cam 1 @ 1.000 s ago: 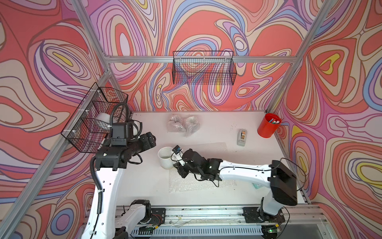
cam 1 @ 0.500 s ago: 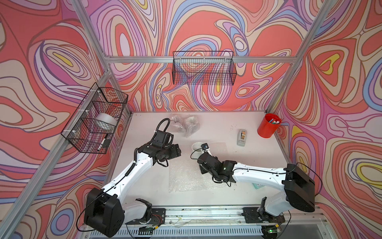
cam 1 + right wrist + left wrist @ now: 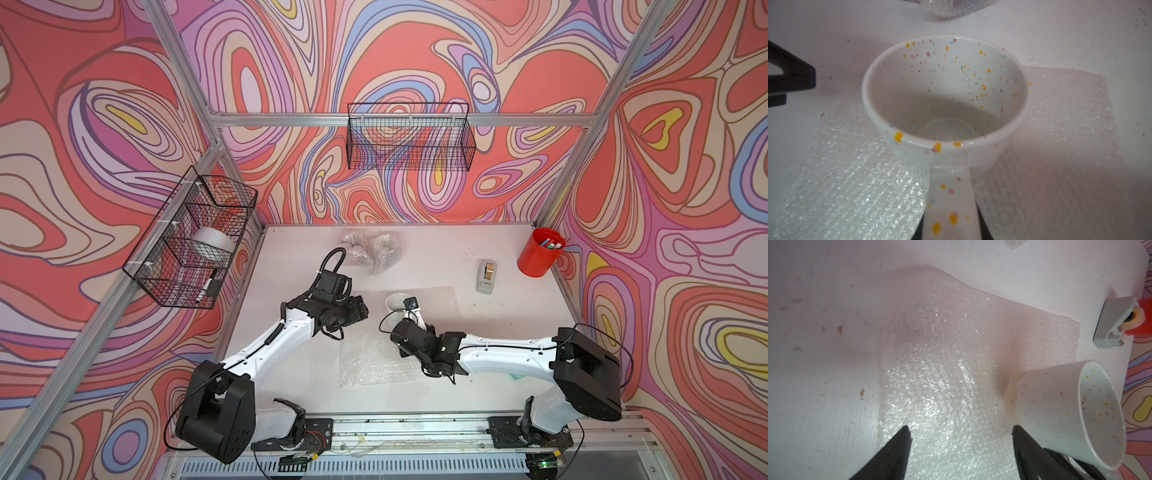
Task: Wrap mugs in bubble wrap
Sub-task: Place the mug on the bubble wrap.
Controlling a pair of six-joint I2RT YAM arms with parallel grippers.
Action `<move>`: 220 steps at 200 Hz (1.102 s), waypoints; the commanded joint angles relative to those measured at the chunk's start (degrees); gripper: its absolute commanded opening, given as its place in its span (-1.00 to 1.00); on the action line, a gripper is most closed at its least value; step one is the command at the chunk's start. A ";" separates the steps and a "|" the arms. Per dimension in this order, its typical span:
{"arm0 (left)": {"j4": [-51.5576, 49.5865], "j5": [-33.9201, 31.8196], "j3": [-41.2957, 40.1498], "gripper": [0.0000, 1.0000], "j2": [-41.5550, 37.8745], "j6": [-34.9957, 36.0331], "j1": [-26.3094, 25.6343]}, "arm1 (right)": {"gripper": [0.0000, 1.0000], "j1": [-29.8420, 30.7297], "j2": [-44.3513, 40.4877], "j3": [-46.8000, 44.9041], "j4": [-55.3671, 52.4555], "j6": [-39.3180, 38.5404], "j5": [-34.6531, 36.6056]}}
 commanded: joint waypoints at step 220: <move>12.95 2.42 -3.71 0.51 13.16 -2.65 -1.73 | 0.21 -1.73 -17.56 -3.89 -12.61 8.41 -1.77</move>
